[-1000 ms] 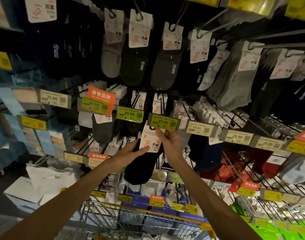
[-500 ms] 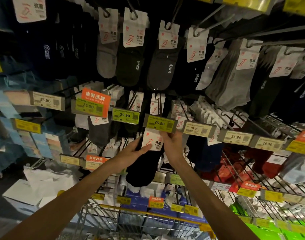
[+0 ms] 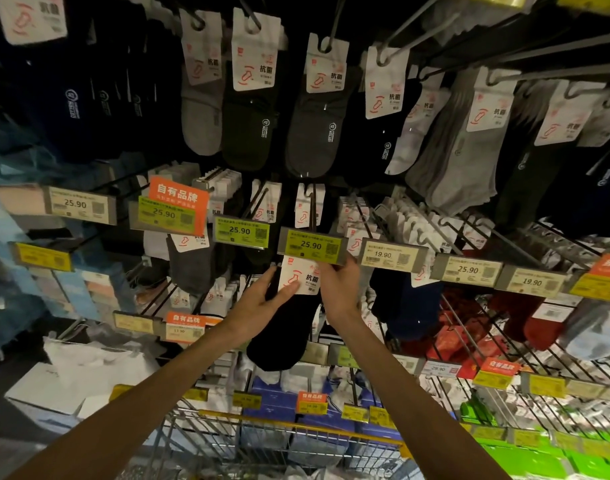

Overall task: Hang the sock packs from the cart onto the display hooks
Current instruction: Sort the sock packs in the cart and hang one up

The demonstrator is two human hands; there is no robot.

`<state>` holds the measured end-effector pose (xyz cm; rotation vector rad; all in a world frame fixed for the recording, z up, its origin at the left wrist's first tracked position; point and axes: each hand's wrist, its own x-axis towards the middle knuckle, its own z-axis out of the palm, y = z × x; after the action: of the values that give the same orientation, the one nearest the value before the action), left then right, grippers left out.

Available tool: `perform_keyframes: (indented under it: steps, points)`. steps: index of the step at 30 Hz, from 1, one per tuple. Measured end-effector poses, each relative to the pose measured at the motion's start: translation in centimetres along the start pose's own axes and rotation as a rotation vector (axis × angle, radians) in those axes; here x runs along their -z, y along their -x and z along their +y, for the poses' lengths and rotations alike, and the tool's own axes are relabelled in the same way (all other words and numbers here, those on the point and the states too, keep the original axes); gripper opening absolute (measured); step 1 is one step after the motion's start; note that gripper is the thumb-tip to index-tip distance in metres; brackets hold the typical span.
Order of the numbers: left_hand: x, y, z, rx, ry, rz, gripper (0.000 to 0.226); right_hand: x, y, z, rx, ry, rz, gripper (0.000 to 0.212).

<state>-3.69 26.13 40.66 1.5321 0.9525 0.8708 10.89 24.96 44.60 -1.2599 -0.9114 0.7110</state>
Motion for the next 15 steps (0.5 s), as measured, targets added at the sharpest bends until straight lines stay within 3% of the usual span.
perform_keyframes:
  steps: [3, 7, 10, 13, 15]
  points:
    - [0.0, -0.4, -0.2, 0.014, 0.014, 0.022, 0.073, -0.1, -0.6, -0.3, -0.018, 0.045, 0.001, 0.025]
    - [-0.2, -1.2, 0.3, 0.031, -0.006, 0.057, 0.044, -0.2, -1.4, -0.2, 0.005, 0.102, -0.021, 0.033]
    - [-0.4, -2.0, 0.2, 0.065, -0.039, 0.051, 0.033, 0.4, -0.9, 1.4, 0.139, 0.167, -0.068, 0.017]
    - [-0.6, -2.8, 0.4, 0.071, -0.071, 0.026, 0.028, 1.6, 0.4, 4.2, 0.29, 0.294, -0.152, 0.044]
    - [-0.6, -3.8, 0.4, 0.078, -0.057, 0.029, 0.028, 1.9, 0.7, 5.6, 0.366, 0.457, -0.198, 0.049]
